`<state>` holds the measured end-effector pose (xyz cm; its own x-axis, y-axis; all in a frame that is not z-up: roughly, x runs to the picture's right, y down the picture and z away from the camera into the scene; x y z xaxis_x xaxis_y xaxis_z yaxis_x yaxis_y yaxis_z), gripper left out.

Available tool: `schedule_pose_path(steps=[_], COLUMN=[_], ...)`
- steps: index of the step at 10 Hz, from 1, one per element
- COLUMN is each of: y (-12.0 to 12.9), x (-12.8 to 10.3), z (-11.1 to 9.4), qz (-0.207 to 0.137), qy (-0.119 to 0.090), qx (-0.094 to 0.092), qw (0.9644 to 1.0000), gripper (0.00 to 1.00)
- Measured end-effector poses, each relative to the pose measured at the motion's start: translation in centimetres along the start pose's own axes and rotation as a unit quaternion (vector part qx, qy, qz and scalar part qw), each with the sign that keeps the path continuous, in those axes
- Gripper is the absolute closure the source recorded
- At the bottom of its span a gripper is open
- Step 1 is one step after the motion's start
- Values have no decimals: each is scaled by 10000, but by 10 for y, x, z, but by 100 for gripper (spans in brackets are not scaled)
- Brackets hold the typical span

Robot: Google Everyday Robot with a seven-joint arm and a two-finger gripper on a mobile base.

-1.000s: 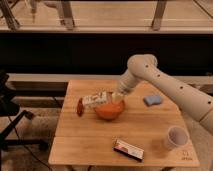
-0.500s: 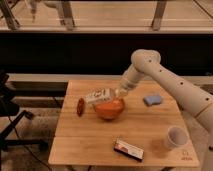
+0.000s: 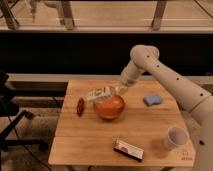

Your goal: Stand the bottle upright

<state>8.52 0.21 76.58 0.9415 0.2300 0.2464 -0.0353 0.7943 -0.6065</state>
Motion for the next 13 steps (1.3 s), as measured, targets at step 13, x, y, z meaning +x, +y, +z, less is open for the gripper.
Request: schedule_pose_path(steps=[13], y=[46], x=[83], z=[-122], qz=[-678], qy=[2636], qx=[1136], qw=[9555], gripper=[100])
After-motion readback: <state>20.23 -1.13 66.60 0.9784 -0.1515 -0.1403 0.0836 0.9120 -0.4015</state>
